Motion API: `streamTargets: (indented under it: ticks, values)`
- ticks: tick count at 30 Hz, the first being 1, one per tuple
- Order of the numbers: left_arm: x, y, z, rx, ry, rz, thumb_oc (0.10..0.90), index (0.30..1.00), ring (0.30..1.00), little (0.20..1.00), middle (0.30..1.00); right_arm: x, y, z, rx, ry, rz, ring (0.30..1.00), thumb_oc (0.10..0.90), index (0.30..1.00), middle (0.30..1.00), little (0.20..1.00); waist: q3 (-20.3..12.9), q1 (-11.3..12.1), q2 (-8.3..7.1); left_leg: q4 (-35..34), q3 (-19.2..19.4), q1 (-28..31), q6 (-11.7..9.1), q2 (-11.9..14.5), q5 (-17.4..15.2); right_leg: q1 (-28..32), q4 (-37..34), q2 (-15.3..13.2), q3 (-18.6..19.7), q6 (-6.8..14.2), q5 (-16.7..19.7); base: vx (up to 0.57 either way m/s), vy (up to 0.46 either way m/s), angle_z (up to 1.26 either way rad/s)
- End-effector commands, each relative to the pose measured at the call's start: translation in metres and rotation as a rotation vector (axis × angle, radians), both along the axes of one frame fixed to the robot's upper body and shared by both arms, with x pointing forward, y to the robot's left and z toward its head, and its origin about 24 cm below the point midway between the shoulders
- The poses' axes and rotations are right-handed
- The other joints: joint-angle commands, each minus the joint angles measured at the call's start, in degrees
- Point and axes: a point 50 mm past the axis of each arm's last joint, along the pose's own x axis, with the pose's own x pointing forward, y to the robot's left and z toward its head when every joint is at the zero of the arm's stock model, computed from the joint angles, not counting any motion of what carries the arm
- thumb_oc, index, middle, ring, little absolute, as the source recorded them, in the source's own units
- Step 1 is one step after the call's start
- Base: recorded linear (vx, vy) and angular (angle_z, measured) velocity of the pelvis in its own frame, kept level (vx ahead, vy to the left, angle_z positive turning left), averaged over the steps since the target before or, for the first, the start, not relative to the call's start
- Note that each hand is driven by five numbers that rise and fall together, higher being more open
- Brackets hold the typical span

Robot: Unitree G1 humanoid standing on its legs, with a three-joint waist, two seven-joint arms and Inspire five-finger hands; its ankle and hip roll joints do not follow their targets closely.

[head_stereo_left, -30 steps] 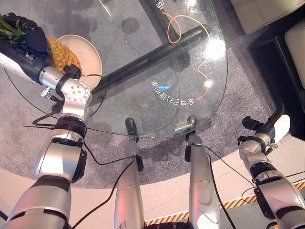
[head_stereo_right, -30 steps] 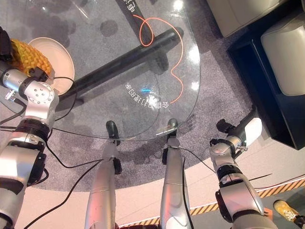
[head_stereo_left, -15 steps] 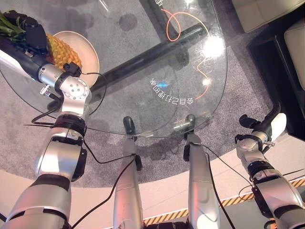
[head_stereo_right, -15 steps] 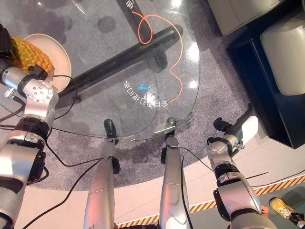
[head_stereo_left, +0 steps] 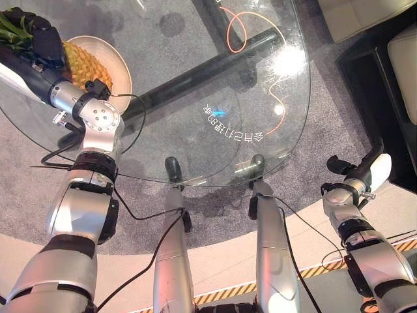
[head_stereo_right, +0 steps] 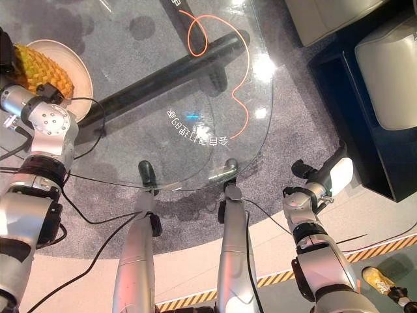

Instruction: Pick up the fruit to the plate

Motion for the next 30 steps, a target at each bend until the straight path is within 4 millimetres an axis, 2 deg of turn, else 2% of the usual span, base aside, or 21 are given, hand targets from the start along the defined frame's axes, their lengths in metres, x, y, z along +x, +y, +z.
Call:
streamTargets:
  ticks: [1, 4, 8, 14, 26, 30]
  values:
    - [-0.028, 0.026, 0.065, 0.048, -0.260, 0.086, 0.405, 0.561, 0.561, 0.505, 0.561, -0.006, -0.017, 0.007, 0.002, -0.046, -0.107, 0.900, 0.800, 0.900, 0.900, 0.900, -1.4, 0.8, -2.14, 9.3, -0.5, -1.2, 0.8, -1.2, -8.6, 2.9, -6.6, 2.1, -2.1, -1.4, 3.1, 0.00, 0.000, 0.00]
    - [-0.028, 0.025, 0.064, 0.053, -0.265, 0.078, 0.501, 0.644, 0.644, 0.601, 0.644, -0.006, -0.015, 0.007, 0.001, -0.050, -0.103, 0.900, 0.800, 0.900, 0.900, 0.900, -1.4, 1.0, -2.20, 9.6, -0.6, -0.8, 0.8, -1.2, -9.1, 3.3, -6.4, 2.0, -2.3, -1.3, 2.6, 0.00, 0.000, 0.00]
    - [-0.029, 0.024, 0.065, 0.058, -0.285, 0.069, 0.440, 0.592, 0.592, 0.540, 0.592, -0.005, -0.014, 0.008, 0.004, -0.055, -0.103, 0.900, 0.800, 0.900, 0.900, 0.900, -1.4, 1.2, -2.16, 9.3, -0.7, -1.1, 0.7, -1.3, -8.6, 3.3, -6.8, 2.0, -2.3, -1.4, 3.0, -0.02, -0.005, 0.00]
    - [-0.029, 0.018, 0.061, 0.063, -0.311, 0.047, 0.429, 0.582, 0.582, 0.529, 0.582, -0.006, -0.015, 0.006, 0.008, -0.055, -0.112, 0.900, 0.800, 0.900, 0.900, 0.900, -1.4, 1.5, -1.94, 9.2, -0.9, -1.0, 0.8, -1.5, -8.7, 3.3, -6.7, 1.9, -2.5, -1.4, 3.0, 0.00, 0.000, 0.00]
    - [-0.030, 0.012, 0.051, 0.073, -0.338, 0.002, 0.449, 0.599, 0.599, 0.549, 0.599, -0.008, -0.015, 0.005, 0.017, -0.065, -0.128, 0.900, 0.800, 0.900, 0.900, 0.900, -1.4, 2.3, -1.75, 9.1, -1.2, -1.0, 0.9, -1.7, -8.7, 3.5, -6.8, 1.7, -3.1, -1.4, 3.1, 0.00, 0.000, 0.00]
    - [-0.028, 0.006, 0.045, 0.094, -0.326, -0.018, 0.509, 0.651, 0.651, 0.609, 0.651, -0.009, -0.015, 0.003, 0.020, -0.062, -0.132, 0.900, 0.800, 0.900, 0.900, 0.900, -1.4, 2.6, -1.62, 9.2, -1.4, -0.6, 1.0, -2.0, -9.2, 3.9, -6.7, 1.6, -3.3, -1.3, 2.7, 0.00, 0.000, 0.00]
